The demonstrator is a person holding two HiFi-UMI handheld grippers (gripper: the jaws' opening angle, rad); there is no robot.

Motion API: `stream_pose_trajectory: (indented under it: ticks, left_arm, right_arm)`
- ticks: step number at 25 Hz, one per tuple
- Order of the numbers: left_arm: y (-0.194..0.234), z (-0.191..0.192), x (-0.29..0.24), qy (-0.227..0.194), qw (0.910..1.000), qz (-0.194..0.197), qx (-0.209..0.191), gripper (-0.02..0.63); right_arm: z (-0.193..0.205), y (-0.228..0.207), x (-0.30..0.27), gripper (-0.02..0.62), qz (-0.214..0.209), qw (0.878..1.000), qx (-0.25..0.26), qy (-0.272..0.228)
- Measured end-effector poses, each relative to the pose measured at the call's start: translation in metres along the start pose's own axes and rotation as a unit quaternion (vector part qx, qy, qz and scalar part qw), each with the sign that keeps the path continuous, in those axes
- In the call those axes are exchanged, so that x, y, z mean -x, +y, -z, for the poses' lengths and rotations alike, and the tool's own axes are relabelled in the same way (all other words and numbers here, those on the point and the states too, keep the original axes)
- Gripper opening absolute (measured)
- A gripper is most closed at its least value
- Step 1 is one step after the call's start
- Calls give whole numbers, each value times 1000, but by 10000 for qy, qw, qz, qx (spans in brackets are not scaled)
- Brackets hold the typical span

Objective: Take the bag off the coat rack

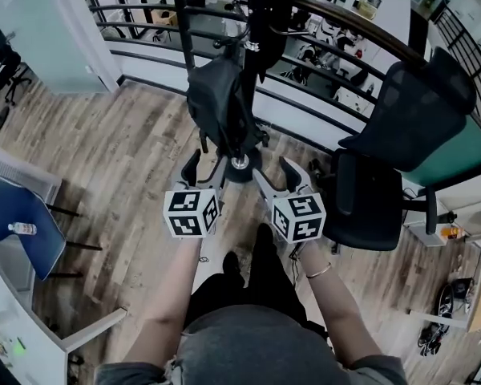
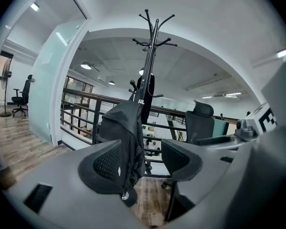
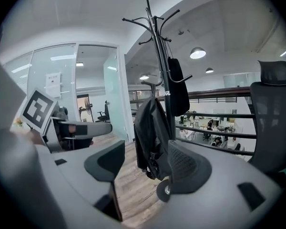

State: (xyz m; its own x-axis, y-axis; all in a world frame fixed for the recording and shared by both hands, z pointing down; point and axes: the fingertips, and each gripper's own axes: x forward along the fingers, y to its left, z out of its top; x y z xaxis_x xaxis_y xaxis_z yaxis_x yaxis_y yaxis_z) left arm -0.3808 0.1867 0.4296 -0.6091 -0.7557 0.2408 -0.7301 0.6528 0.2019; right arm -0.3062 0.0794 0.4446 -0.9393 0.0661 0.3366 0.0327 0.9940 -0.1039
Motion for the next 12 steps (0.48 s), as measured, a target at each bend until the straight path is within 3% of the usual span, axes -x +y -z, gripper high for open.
stream_pose_trajectory:
  ticks: [12]
  left_arm:
    - [9,11,-56,258,9976,-612,213,252]
  right_arm:
    - [9,-44,-79,268,-654,9965,224,461]
